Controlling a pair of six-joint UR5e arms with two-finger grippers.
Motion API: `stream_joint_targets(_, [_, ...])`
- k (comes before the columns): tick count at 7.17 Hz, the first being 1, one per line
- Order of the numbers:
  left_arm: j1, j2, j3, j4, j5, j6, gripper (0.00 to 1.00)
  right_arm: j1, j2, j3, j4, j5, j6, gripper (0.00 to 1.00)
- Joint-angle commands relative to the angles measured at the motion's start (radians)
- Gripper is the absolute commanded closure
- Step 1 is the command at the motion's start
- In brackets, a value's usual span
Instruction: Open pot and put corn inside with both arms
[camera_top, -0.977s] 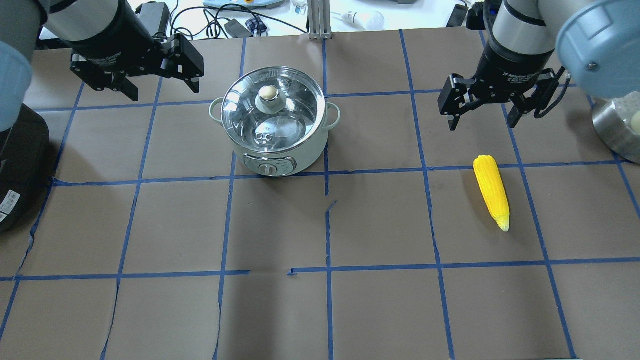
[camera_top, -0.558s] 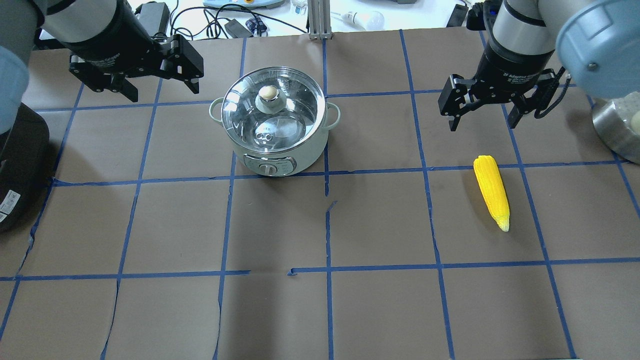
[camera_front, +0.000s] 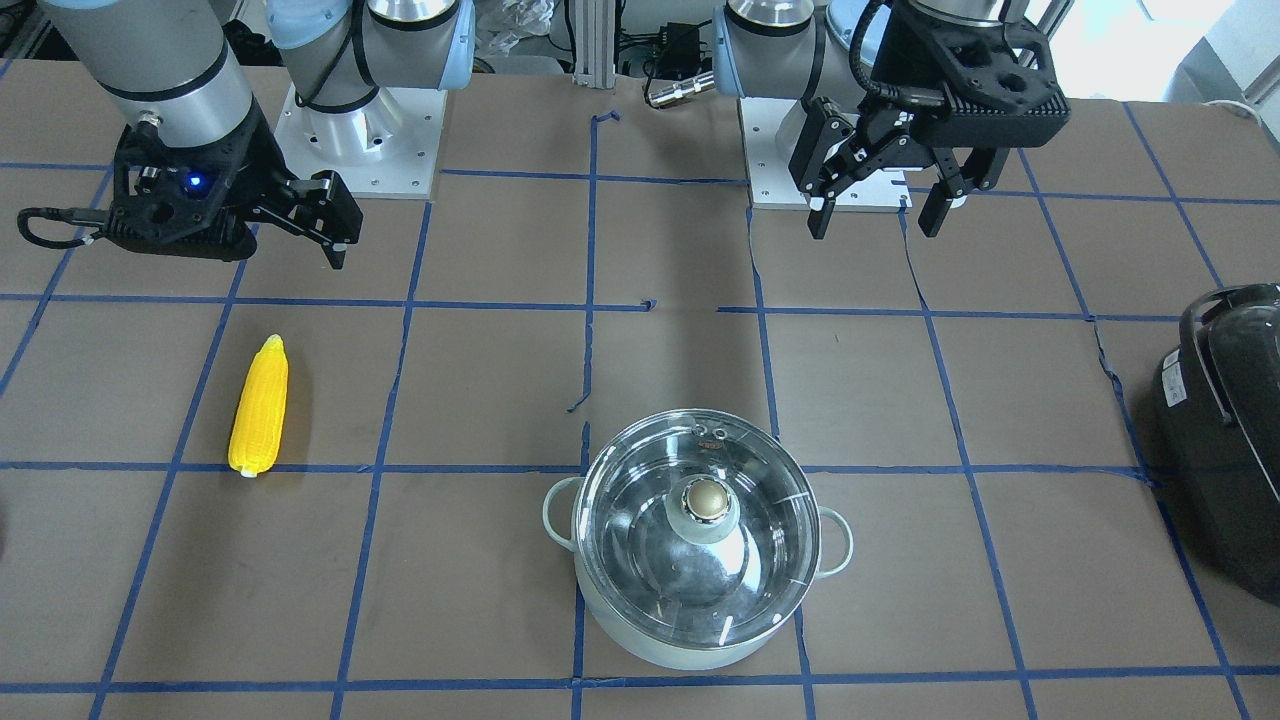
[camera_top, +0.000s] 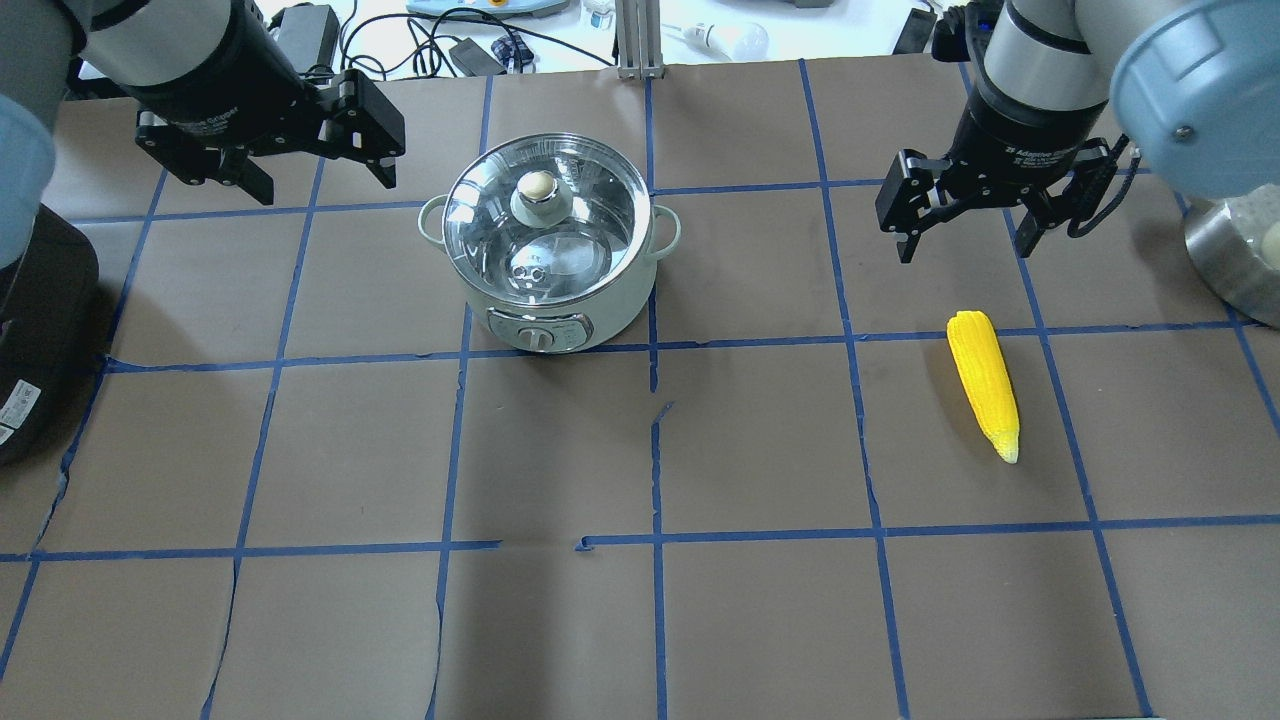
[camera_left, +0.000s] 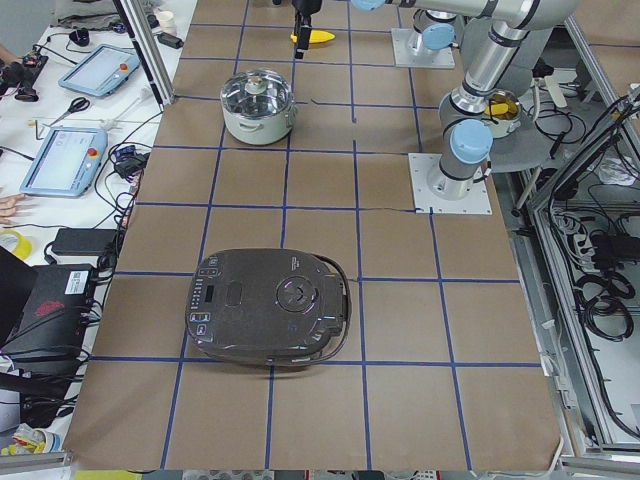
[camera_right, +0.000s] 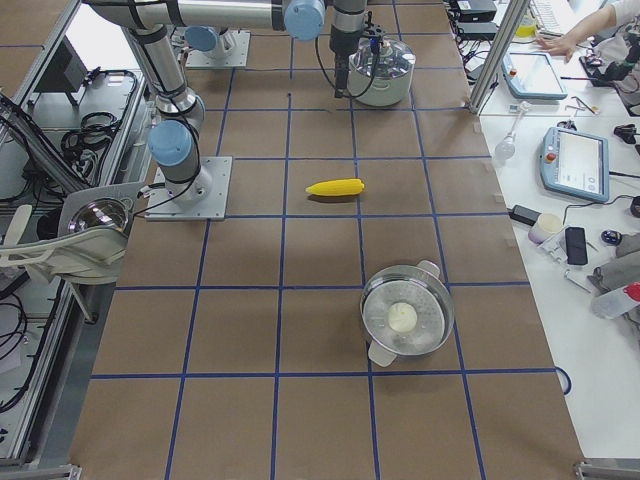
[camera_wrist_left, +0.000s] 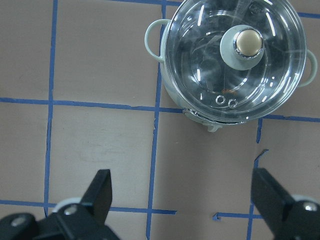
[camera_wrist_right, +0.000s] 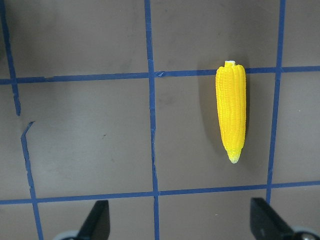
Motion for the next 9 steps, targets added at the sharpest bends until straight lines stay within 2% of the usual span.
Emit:
stream_joint_targets(1, [0.002,0.001,0.000,-0.001,0.001,0.001,0.00,0.000,0.000,0.000,0.000,0.000,0.000,0.00])
stream_joint_targets(9, [0.012,0.009,-0.008,-0.013,-0.005,0.004,0.00,-0.002,0.006,0.004,0.000,0.000,0.000,0.00])
